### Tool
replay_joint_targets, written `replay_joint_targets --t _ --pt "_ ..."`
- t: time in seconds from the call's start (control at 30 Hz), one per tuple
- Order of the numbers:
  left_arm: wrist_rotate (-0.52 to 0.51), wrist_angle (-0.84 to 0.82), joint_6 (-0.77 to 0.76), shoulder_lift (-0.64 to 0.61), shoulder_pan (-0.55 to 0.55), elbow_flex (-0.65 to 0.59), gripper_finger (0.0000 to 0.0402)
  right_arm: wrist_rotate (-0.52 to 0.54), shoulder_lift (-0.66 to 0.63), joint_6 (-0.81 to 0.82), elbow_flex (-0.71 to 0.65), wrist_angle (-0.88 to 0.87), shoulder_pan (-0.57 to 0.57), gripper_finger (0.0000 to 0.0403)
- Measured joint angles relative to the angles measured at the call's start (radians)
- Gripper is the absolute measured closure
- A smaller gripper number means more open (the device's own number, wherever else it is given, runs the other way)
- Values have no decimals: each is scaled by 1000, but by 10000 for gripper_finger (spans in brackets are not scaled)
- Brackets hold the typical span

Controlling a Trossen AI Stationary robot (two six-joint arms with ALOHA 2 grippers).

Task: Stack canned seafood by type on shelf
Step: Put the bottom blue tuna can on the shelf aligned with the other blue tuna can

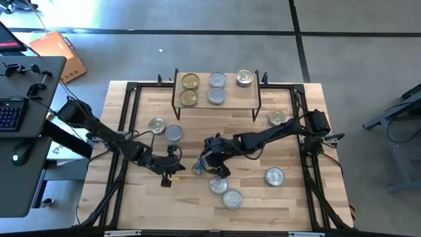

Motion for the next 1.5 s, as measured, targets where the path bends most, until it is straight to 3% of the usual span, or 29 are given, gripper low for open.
replay_joint_targets --t 0.23,0.4,0.7,0.93,1.2,1.37,1.5 --pt "113 142 75 40 50 0 401 6 4 -124 0 39 -40 66" --pt "122 198 101 110 95 0 401 -135 45 -159 0 47 -76 66" --pt "-5 190 146 135 133 0 401 -145 47 -143 1 56 -45 91" --pt "-26 156 155 132 134 0 401 -8 47 -3 1 37 -24 136" --pt "-51 115 135 132 132 0 401 5 47 107 1 10 -20 222" --pt "-83 97 125 132 116 0 401 84 -16 151 -1 -69 -16 222" --pt "-102 91 110 132 98 0 402 262 -156 175 -1 -232 15 222"
